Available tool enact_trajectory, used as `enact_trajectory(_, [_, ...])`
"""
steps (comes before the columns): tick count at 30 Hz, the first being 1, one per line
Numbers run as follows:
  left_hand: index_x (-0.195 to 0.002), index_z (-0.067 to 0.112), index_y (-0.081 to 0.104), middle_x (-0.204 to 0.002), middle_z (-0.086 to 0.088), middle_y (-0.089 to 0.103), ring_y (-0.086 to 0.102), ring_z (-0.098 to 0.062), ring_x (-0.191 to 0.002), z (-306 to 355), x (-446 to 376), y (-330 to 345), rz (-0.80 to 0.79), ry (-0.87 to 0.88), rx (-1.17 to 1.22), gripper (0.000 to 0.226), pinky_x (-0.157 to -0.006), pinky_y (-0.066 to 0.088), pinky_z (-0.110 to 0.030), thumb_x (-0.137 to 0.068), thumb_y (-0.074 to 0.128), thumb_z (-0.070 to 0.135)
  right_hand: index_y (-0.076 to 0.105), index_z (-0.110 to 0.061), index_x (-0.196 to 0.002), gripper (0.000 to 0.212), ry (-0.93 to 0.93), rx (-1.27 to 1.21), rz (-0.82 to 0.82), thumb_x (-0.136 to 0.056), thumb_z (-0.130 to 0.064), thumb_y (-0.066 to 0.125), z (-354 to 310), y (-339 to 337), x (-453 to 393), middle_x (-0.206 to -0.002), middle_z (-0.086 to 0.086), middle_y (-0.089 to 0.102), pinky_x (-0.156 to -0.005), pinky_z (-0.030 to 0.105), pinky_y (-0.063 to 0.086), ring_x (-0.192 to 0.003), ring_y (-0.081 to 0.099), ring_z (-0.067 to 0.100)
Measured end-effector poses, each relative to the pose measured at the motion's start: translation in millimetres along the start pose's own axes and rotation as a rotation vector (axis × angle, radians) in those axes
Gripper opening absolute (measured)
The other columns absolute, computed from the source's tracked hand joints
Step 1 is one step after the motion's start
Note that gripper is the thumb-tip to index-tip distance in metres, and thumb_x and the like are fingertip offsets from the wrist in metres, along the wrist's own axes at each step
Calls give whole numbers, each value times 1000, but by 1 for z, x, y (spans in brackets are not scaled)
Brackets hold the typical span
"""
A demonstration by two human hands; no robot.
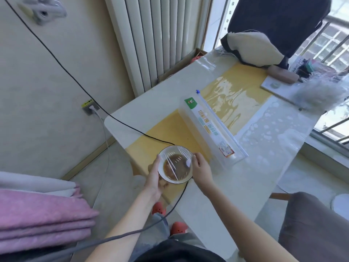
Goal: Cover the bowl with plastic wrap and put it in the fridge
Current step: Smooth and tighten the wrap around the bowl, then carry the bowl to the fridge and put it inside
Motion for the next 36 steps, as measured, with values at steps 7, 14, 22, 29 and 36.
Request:
enact_trajectory(7, [-110,13,63,-86,-9,73,66,-25,-82,57,56,-9,-22,219,180,48,-66,54,-37,-91,46,53,56,-11,-93,25,-242,1,-109,-100,-27,38,-80,15,24,-72,-2,50,-62,30,36,-69,46,13])
enact_trajectory(14, [-82,21,62,-64,-4,72,67,-21,-63,100,129,-59,86,337,371,35,-64,48,-35,-91,45,50,53,-19,-81,24,-371,-180,-344,-92,-37,40,-154,60,69,-76,-2,53,-71,33,43,-75,50,16])
enact_trajectory(22, [-100,24,62,-90,-10,71,62,-32,-95,102,222,-164,231,508,571,40,-82,42,-45,-80,55,58,44,-31,-69,21,-418,-245,-625,-88,-40,40,-208,154,167,-76,-4,40,-70,31,37,-76,40,19])
enact_trajectory(29, [-109,29,61,-99,-9,67,61,-31,-91,71,310,-263,363,616,644,43,-73,45,-43,-80,51,59,65,-30,-87,30,-539,-202,-787,-94,-33,36,-222,221,282,-79,-11,60,-77,17,42,-76,54,6])
enact_trajectory(36, [-108,21,62,-103,-16,68,63,-37,-97,2,419,-368,469,653,794,45,-74,49,-56,-85,48,57,72,-30,-96,37,-488,-210,-962,-85,-38,37,-195,304,433,-99,1,72,-82,40,51,-98,64,24])
Point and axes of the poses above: each hand's wrist, its own x-axis away from the middle knuckle, its own y-axis out of the palm, z = x × y, the point moved 7 cm from there along -x, towards the middle knuckle
